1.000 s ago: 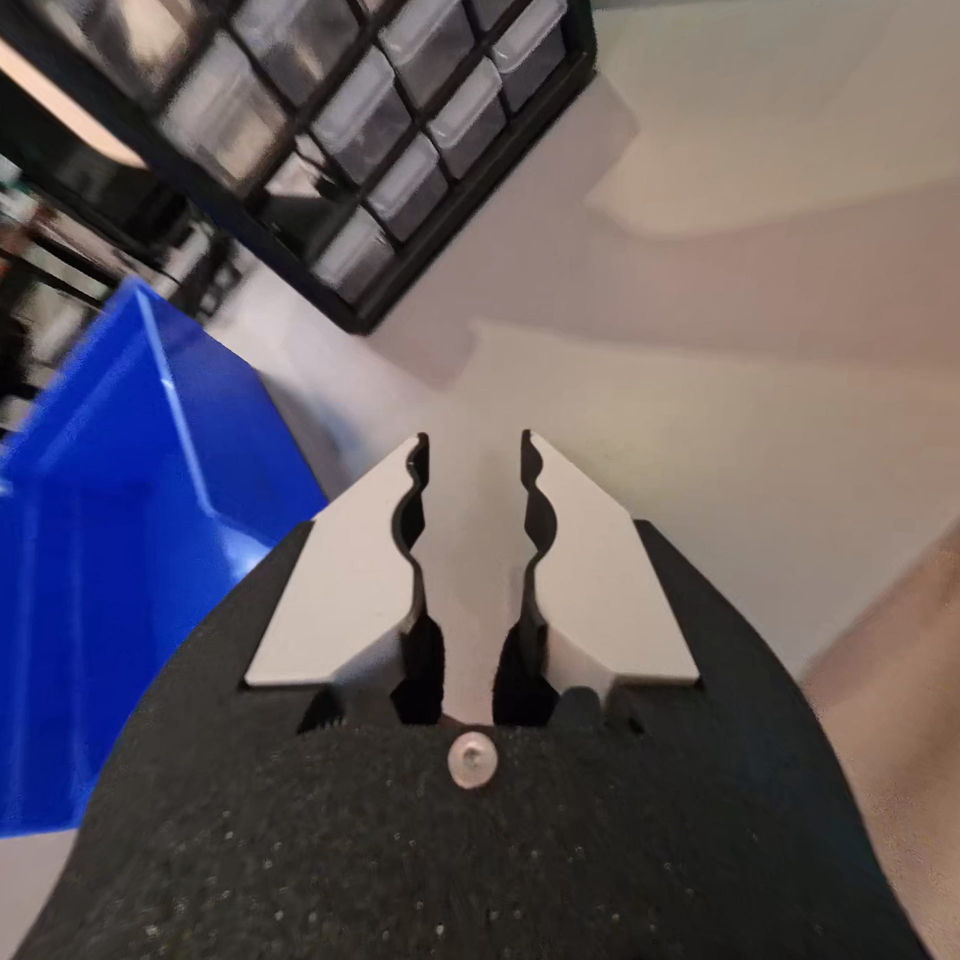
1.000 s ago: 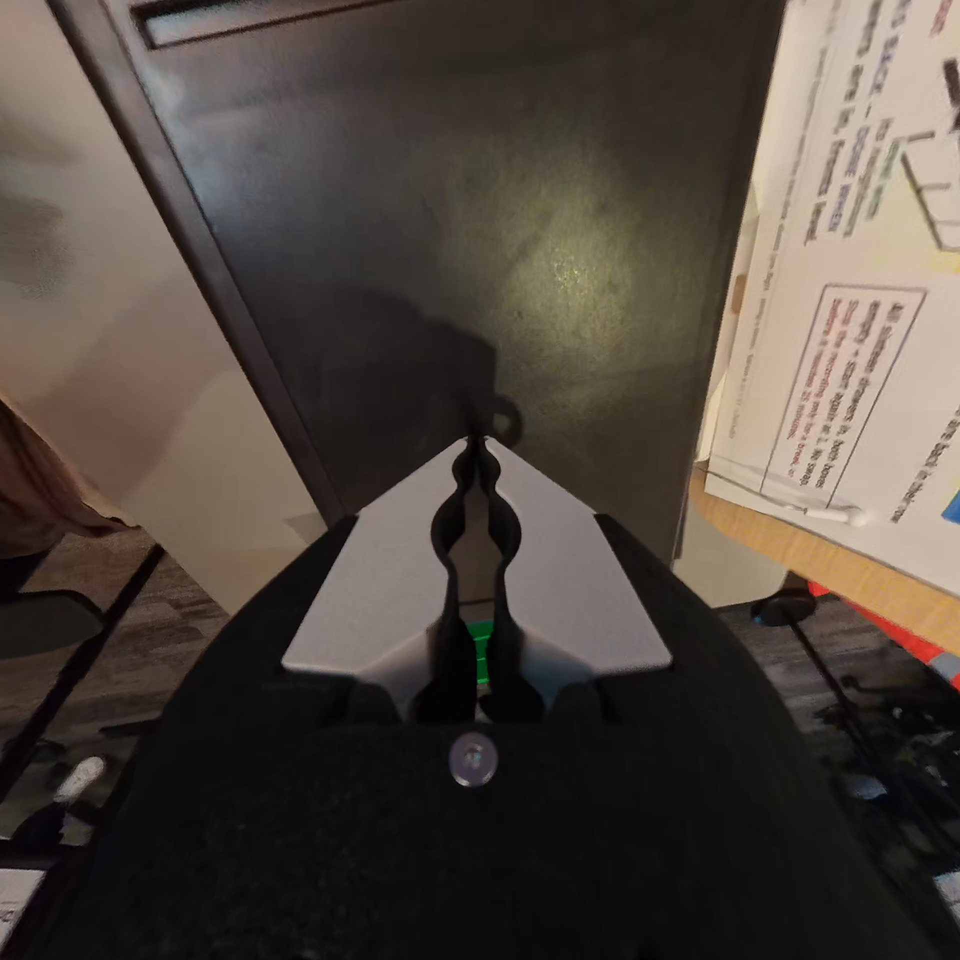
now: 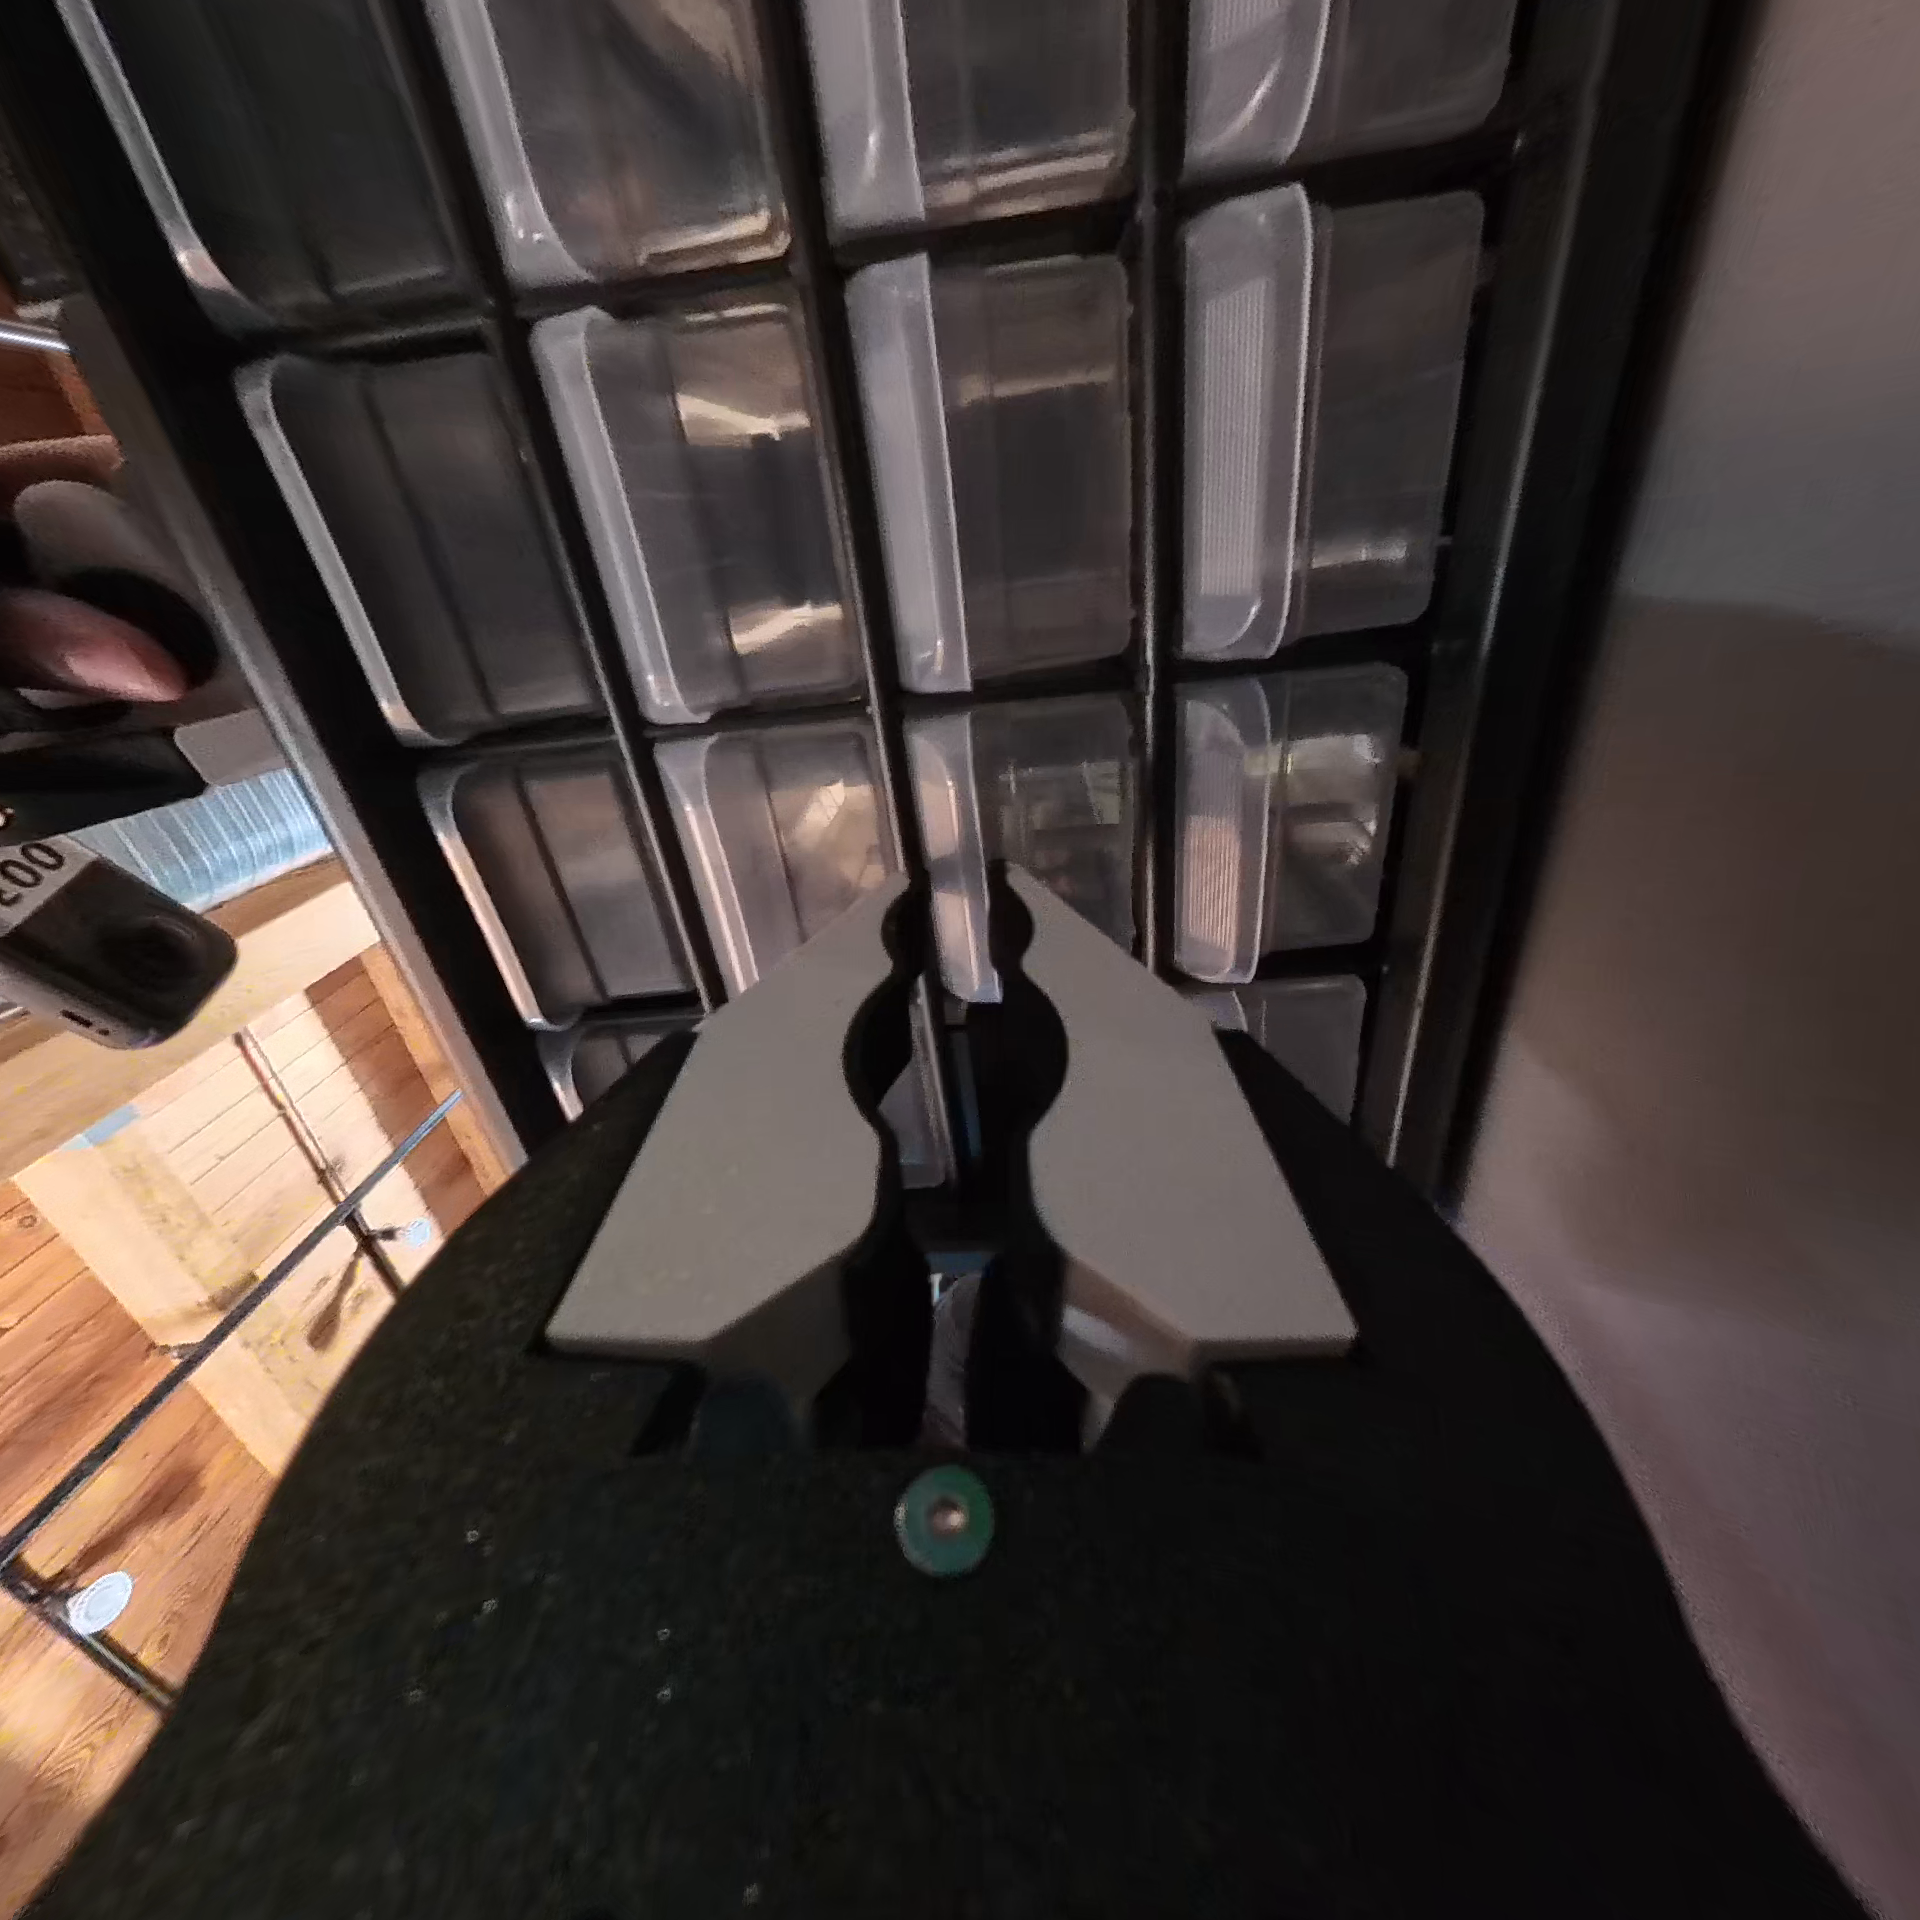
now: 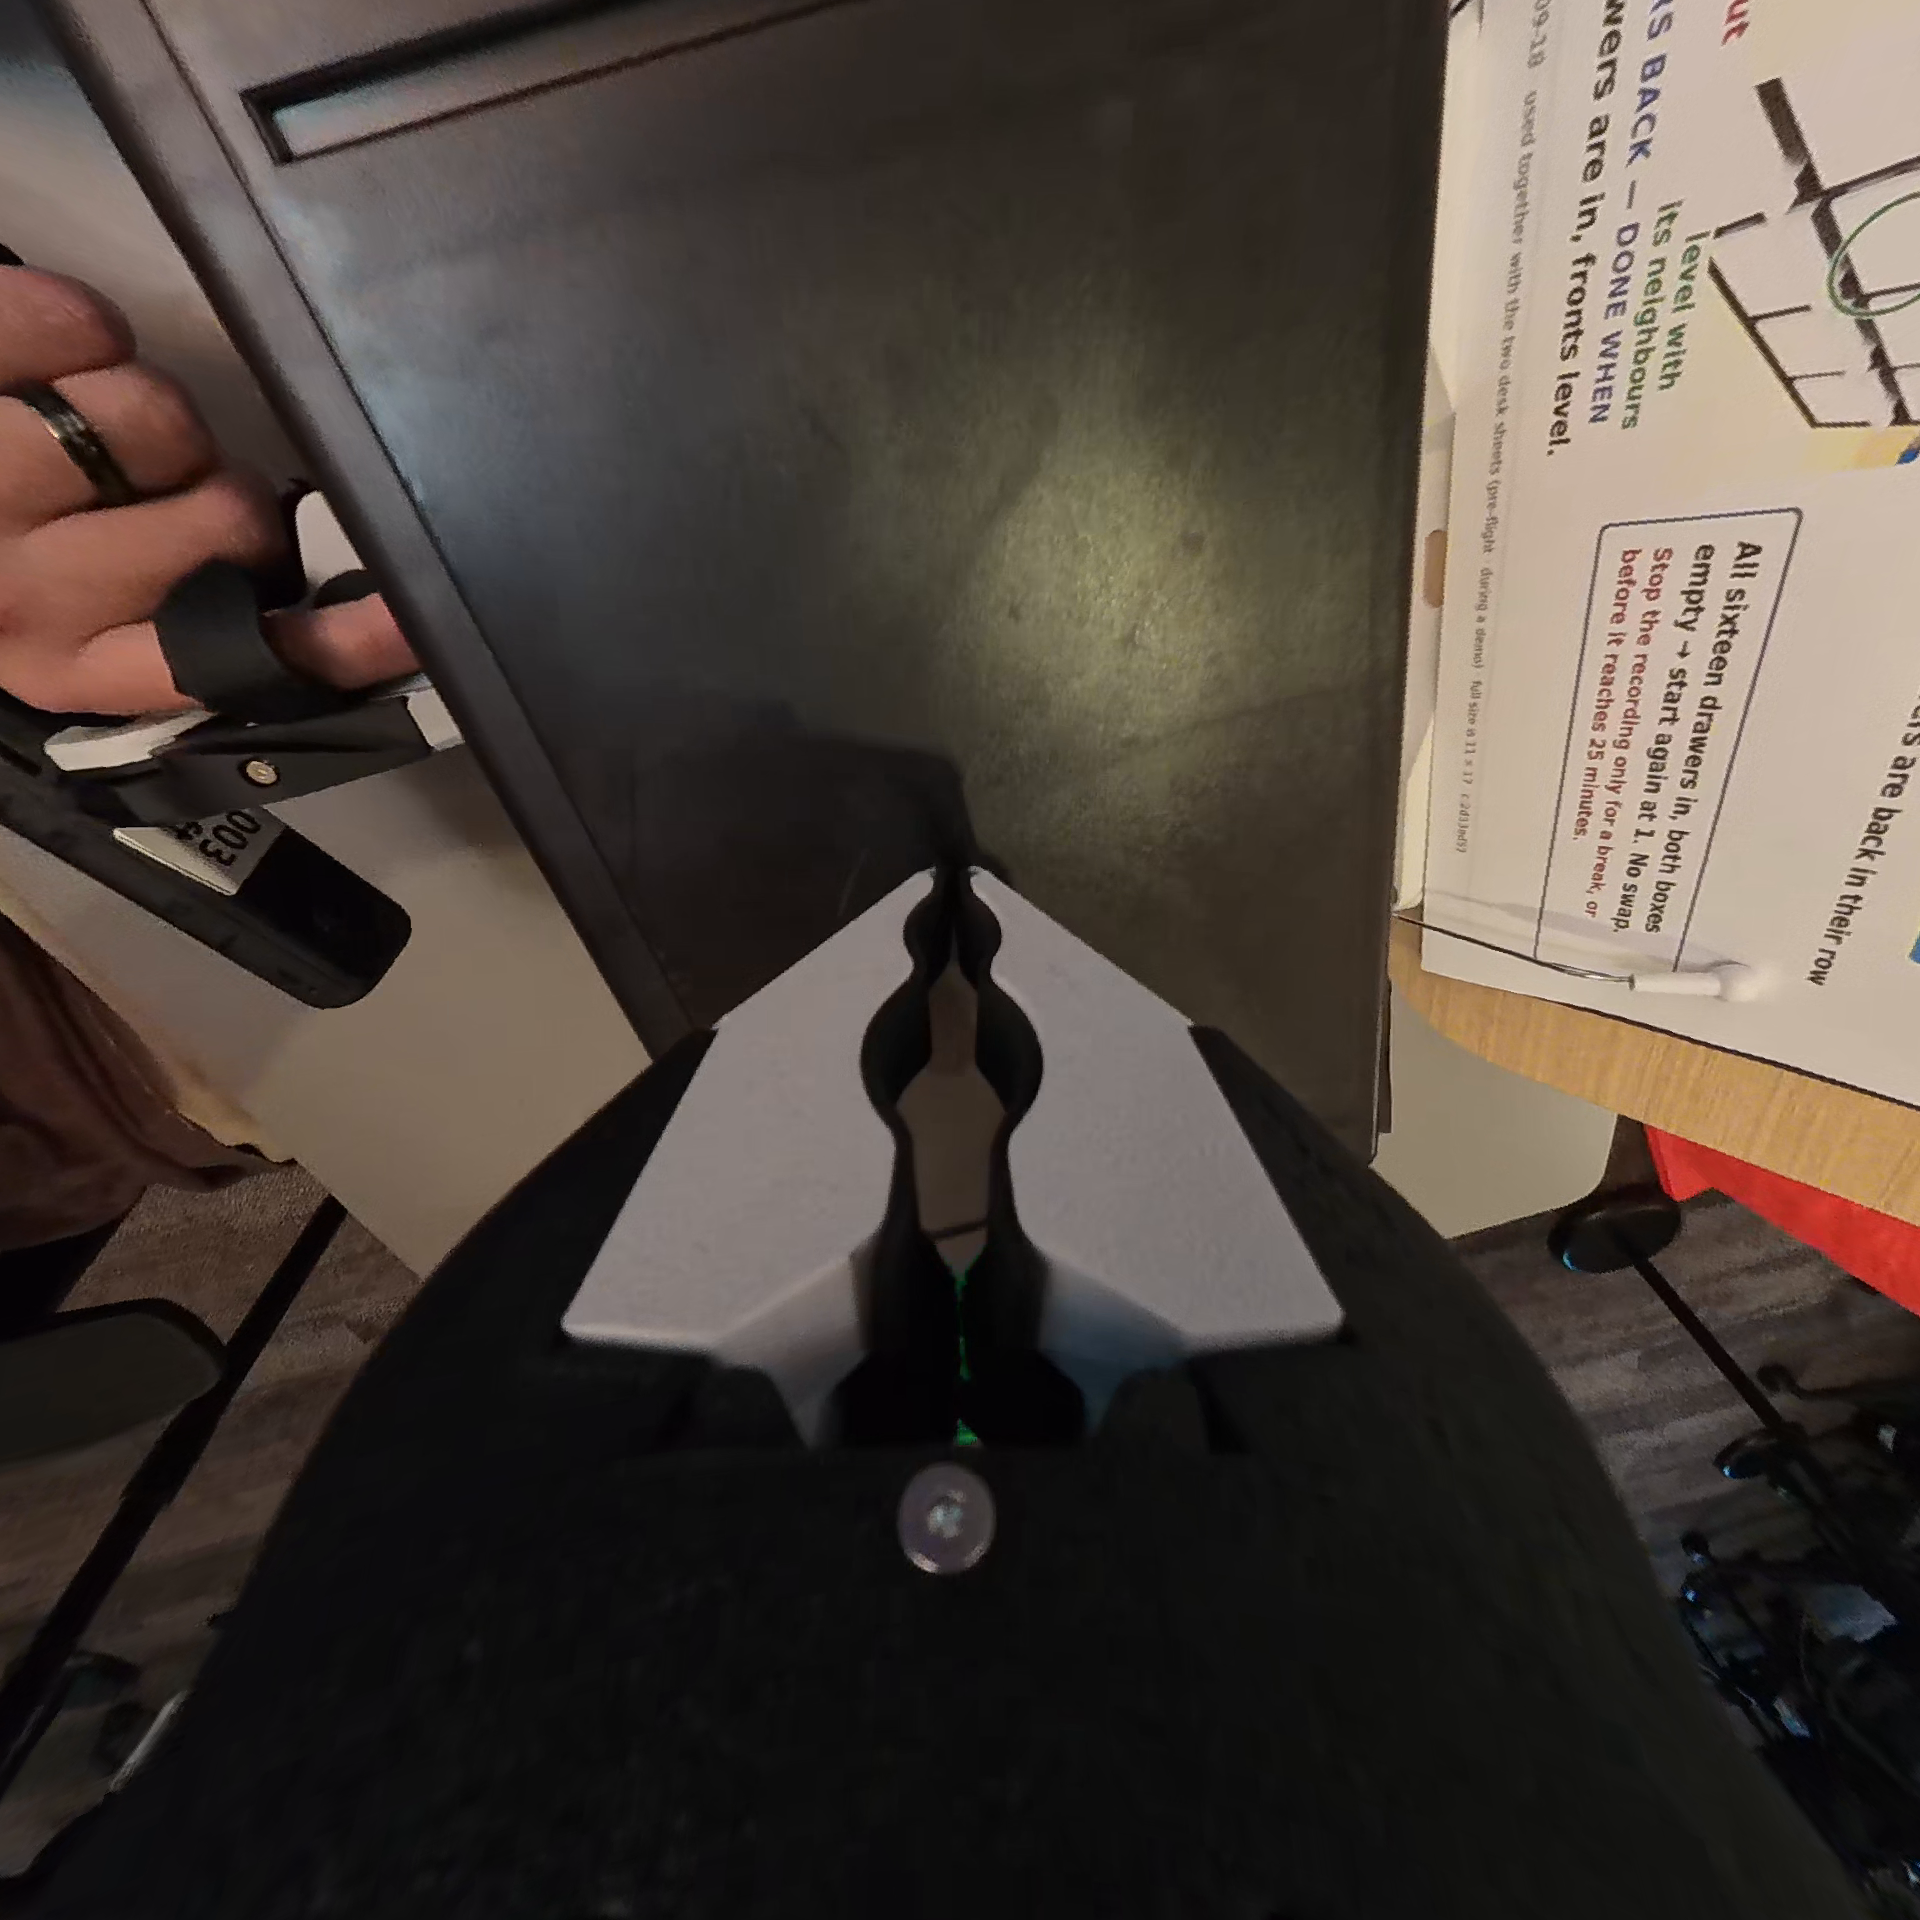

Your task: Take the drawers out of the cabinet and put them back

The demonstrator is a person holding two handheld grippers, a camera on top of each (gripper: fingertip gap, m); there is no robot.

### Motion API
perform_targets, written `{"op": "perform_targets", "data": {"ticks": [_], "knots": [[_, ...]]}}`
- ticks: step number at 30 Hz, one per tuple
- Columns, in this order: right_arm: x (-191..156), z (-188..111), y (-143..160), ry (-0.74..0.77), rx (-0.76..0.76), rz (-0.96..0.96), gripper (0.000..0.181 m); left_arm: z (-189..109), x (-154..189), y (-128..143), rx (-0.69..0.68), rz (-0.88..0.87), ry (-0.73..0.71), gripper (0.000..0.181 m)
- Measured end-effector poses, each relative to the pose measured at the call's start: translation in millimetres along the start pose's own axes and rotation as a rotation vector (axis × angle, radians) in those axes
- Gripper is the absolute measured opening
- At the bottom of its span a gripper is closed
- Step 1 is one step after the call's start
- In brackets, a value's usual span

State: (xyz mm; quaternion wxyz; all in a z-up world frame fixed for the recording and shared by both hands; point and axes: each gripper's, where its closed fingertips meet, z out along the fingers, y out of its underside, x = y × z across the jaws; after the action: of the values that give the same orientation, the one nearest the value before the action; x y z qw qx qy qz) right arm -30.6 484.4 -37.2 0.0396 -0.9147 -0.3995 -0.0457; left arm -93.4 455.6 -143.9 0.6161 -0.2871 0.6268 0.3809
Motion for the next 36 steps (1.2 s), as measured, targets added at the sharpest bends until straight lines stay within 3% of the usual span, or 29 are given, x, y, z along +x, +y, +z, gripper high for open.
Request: {"op": "perform_targets", "data": {"ticks": [8, 20, 26, 36], "knots": [[0, 0, 0, -0.003, 0.037, 0.017, 0.0, -20, -2, -3, 0.017, 0.031, -0.035, 0.007], [0, 0, 0, 0.041, -0.017, 0.01, 0.0, -100, -10, 2, 0.139, 0.07, -0.082, 0.005], [0, 0, 0, 0.063, -0.046, 0.002, 0.0, -104, -10, 7, 0.181, 0.085, -0.14, 0.003], [0, 0, 0, 0.071, -0.036, 0.003, 0.0, -116, -10, -15, 0.218, 0.098, -0.16, 0.003]]}}
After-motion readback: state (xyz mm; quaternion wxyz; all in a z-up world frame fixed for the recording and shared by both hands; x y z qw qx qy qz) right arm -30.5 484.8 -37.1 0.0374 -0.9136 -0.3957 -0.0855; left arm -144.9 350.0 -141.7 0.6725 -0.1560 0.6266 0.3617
